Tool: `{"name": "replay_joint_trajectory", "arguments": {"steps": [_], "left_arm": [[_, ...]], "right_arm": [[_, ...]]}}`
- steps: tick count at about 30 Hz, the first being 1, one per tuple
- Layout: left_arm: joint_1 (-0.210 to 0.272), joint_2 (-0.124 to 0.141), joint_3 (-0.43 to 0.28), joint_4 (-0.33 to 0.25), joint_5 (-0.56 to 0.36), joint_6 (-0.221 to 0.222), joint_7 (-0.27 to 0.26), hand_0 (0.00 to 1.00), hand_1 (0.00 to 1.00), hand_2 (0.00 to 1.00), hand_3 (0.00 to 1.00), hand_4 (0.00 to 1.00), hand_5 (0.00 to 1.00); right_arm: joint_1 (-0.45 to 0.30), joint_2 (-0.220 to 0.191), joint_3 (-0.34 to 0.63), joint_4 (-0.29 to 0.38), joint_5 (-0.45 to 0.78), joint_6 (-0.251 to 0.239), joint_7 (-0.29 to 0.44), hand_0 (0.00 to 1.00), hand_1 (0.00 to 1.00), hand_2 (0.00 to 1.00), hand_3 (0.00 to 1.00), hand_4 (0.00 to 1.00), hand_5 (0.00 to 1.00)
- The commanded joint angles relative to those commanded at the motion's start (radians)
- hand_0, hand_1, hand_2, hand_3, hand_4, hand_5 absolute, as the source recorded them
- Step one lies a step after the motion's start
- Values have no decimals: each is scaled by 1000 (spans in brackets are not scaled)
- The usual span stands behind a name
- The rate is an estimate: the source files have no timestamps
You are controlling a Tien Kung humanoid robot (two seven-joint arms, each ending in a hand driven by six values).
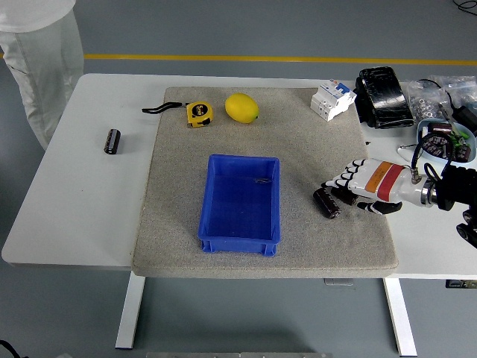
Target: Pick up the battery,place it into the box
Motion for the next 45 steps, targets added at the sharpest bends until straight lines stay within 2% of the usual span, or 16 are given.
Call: {"name": "replay_joint_trajectory", "arguments": {"steps": [12,13,18,19,36,37,45], "left_arm": [[-3,0,7,-2,-8,0,0,770,746,780,571,608,537],[-3,0,9,-2,-9,0,0,770,746,780,571,608,537],[-2,0,10,-2,-10,0,-1,770,746,780,571,608,537],[-2,0,9,-2,-9,0,0,771,746,780,572,609,539],[-6,1,17,-4,-17,0,-1,770,746,780,572,608,539],[-6,1,17,-4,-18,0,-1,771,746,781,573,609,539],[-5,0,13,-4,-13,-1,0,771,747,780,572,609,538]], "right_arm": [[-1,15,1,-45,16,-22,9,841,806,862,949,644,2],[-1,16,2,-47,17,-24,9,808,766,830,922,645,2],[-1,16,8,-48,25,-36,16,808,766,830,922,645,2],[-1,17,8,-49,26,-37,17,755,705,777,858,646,2],[-1,40,0,-82,42,-51,20,725,676,746,803,646,2],[-2,40,2,-84,43,-54,20,688,601,699,766,600,2],[-3,38,10,-87,47,-58,18,672,580,671,754,585,2]]}}
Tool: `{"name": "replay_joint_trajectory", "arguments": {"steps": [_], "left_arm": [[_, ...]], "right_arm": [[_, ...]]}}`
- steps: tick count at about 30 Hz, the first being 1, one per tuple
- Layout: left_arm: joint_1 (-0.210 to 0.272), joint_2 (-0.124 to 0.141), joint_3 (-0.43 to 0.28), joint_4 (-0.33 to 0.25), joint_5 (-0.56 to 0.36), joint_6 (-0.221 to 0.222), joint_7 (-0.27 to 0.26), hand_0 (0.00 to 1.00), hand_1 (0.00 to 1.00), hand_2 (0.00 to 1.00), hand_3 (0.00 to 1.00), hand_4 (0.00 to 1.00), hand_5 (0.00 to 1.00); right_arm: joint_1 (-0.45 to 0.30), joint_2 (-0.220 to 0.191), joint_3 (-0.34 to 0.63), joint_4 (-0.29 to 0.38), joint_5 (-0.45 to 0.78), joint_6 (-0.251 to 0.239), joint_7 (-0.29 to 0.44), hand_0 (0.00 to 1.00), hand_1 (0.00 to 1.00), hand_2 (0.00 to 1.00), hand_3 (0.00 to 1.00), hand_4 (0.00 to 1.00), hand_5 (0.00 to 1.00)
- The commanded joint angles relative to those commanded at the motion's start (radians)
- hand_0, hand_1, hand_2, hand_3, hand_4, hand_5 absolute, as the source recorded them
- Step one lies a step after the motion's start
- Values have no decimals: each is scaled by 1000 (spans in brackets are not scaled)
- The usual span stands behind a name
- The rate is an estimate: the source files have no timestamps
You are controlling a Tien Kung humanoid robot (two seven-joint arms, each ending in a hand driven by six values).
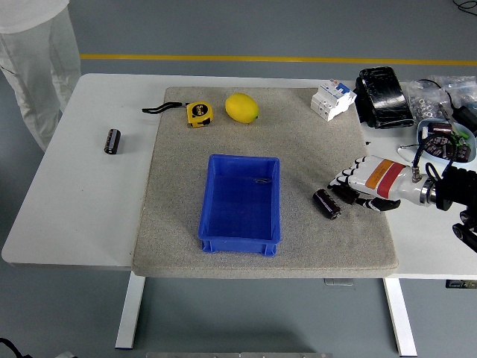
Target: Pick up the battery,place it into the box
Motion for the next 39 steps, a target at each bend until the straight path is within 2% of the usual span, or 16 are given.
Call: {"name": "replay_joint_trajectory", "arguments": {"steps": [11,14,15,16,18,21,22,23,27,28,29,33,34,37,39], "left_arm": [[4,3,-10,1,14,-2,1,772,746,780,572,609,537],[5,4,-13,2,18,-2,1,772,746,780,572,609,537],[5,4,-16,2,24,-3,2,772,746,780,572,609,537],[5,4,-18,2,28,-3,2,771,746,779,572,609,537],[5,4,-25,3,37,-4,2,771,746,779,572,609,537],[6,6,-32,2,50,-6,3,771,746,779,572,609,537],[6,6,-33,2,51,-5,3,770,744,780,572,611,541],[6,6,-34,3,51,-5,2,770,744,780,572,611,541],[4,7,-27,4,40,-2,-1,770,744,780,572,611,541],[4,7,-26,5,37,0,-2,771,742,777,571,611,541],[3,7,-25,5,33,1,-3,771,742,777,571,611,541],[0,9,-17,3,30,-6,-2,771,742,777,571,611,541],[-2,10,-17,2,32,-9,-1,772,745,780,573,607,535],[-7,13,-12,1,27,-14,-2,772,745,780,573,607,535],[-8,14,-10,1,24,-15,-3,772,745,780,573,607,535]], "right_arm": [[-1,-19,60,37,-10,10,0,671,574,657,740,563,2],[1,-32,98,85,-9,23,-7,671,574,657,740,563,2],[3,-40,112,115,4,25,-7,671,574,657,740,563,2],[5,-45,122,141,12,25,-6,686,595,682,766,611,4],[9,-50,140,196,27,24,-8,686,595,682,766,611,4],[23,-46,163,293,60,31,-21,686,595,682,766,611,4],[31,-42,166,323,72,34,-26,712,626,704,784,663,39],[38,-37,166,346,80,36,-29,712,626,704,784,663,39],[67,-2,150,426,111,39,-38,712,626,704,784,663,39],[73,10,145,435,114,38,-38,762,680,753,834,694,55],[80,31,139,439,112,40,-38,762,680,753,834,694,55],[93,108,134,416,106,70,-48,762,680,753,834,694,55],[97,131,134,405,97,79,-56,823,746,846,938,744,71],[110,171,121,379,68,97,-78,823,746,846,938,744,71],[118,184,107,366,51,111,-81,823,746,846,938,744,71]]}}
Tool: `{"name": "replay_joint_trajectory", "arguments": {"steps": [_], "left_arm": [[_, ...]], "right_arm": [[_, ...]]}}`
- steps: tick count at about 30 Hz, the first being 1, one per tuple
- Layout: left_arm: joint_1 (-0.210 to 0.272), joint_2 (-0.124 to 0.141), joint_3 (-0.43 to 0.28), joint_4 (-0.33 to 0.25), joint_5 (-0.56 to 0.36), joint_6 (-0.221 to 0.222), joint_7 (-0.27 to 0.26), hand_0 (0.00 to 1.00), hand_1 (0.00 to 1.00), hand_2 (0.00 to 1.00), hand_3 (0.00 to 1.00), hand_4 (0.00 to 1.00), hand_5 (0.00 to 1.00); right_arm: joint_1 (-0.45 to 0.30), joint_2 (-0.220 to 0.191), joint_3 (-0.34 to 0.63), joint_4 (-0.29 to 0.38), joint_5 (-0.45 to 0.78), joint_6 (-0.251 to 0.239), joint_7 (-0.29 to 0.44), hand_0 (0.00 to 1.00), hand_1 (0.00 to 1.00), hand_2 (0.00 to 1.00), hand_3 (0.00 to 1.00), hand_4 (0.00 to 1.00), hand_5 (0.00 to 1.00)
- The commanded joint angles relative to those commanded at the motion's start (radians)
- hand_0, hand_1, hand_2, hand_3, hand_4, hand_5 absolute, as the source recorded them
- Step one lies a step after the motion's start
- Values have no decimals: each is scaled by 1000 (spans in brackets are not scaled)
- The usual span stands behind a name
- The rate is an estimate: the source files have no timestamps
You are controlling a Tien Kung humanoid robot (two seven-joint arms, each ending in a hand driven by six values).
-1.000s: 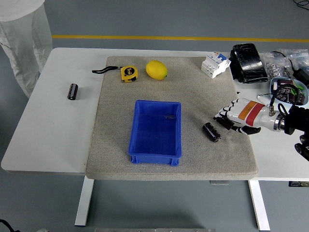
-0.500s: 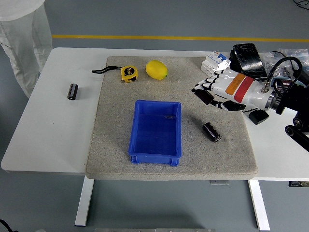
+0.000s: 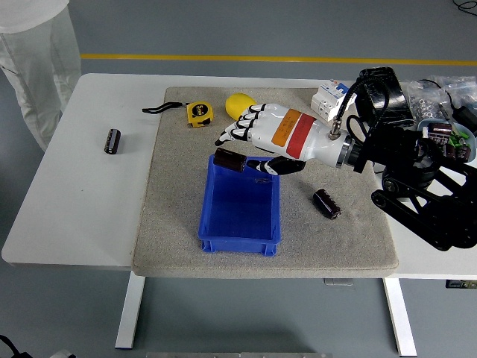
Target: Pick up the battery,place it into the box
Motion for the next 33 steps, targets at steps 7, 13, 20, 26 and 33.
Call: {"name": "replay_joint_trajectory", "arguments": {"steps": [7,13,20,26,33], "left_arm": [[1,1,3,1,-11,4,-3,778,747,779,575,608,534],[9,0,-3,2,-5,5,-2,778,746,780,575,608,534],[21,-2,-8,5,-13,12,-5,777,744,779,573,611,536],[23,-4,-11,6,-11,15,-4,774,740,777,572,608,532],[26,-6,-23,6,7,14,0,772,739,774,572,609,533]], "right_arm": [[-11,-6,-22,-19,22,30,11,871,807,885,998,795,74],[-32,-58,18,-19,18,34,11,883,817,897,998,796,81],[-76,-173,82,-36,-2,76,0,853,777,864,983,788,98],[-136,-250,97,-53,11,133,8,852,783,866,969,812,124],[-193,-286,87,-24,74,247,-3,863,790,869,961,877,132]]}}
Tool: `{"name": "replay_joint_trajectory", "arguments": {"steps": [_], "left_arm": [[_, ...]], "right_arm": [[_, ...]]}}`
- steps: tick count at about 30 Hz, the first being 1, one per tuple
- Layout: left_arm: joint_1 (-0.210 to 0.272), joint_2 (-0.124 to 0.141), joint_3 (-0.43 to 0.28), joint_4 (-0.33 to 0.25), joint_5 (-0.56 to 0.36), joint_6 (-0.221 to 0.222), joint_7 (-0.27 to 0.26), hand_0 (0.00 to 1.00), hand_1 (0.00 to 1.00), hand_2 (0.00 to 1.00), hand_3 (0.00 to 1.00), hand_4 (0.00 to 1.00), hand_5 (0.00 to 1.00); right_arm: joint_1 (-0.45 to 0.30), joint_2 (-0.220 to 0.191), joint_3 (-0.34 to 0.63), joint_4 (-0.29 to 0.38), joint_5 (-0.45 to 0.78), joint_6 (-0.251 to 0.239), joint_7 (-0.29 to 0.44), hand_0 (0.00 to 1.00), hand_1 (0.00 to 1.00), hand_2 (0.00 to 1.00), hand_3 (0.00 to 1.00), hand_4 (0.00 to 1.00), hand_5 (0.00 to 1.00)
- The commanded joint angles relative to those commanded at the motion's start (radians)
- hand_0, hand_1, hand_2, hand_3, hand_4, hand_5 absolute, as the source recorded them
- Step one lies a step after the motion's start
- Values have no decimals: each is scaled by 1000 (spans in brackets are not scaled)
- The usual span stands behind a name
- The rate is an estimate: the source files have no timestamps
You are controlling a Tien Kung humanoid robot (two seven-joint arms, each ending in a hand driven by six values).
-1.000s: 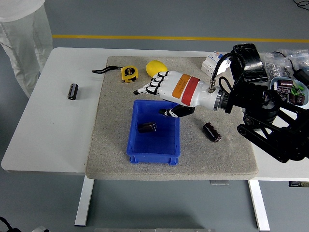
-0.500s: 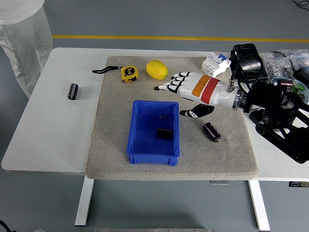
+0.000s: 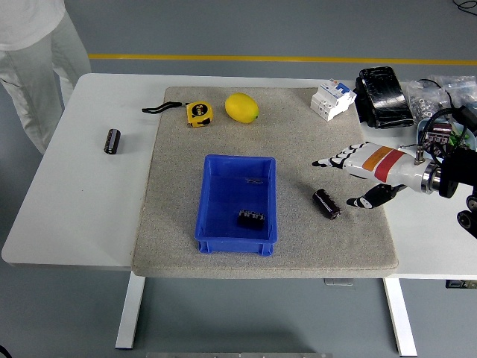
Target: Pick up the battery,place it into the box
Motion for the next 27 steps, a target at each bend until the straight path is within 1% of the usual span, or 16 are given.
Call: {"name": "replay_joint_trajectory", "arguments": {"steps": [4,5,10,11,12,16,17,22,23,27], "left_arm": [[0,-1,-4,0,6,0,1,772,739,774,572,609,533],[-1,-1,-5,0,8,0,1,772,739,774,572,609,533],[-2,-1,-6,-1,10,1,1,772,739,774,572,609,533],[-3,-1,-5,-2,10,0,1,772,739,774,571,611,535],[-3,0,-4,-2,9,1,1,772,739,774,571,611,535],[-7,0,-4,-3,12,0,3,772,739,774,571,611,535],[-7,0,-4,-4,12,0,2,771,736,774,570,608,534],[-9,0,-6,-5,18,-2,3,771,736,774,570,608,534],[-9,0,-5,-5,19,-2,3,771,737,773,570,607,533],[-9,0,-6,-6,21,-2,3,771,737,773,570,607,533]], "right_arm": [[-6,8,-1,1,12,15,2,863,790,869,961,877,132],[-5,12,-2,-3,13,14,2,865,791,870,961,889,125],[1,37,-5,-19,11,6,2,865,791,870,961,889,125],[3,41,-7,-22,9,4,3,861,789,867,956,867,125],[5,46,-9,-26,8,1,3,861,789,867,956,867,125],[20,75,-36,-69,-12,-16,7,861,789,867,956,867,125],[24,83,-44,-84,-18,-23,9,851,782,864,935,860,123],[34,112,-69,-138,-27,-53,19,851,782,864,935,860,123],[34,115,-72,-145,-28,-57,21,830,758,849,878,879,125],[38,131,-89,-186,-19,-80,30,830,758,849,878,879,125]]}}
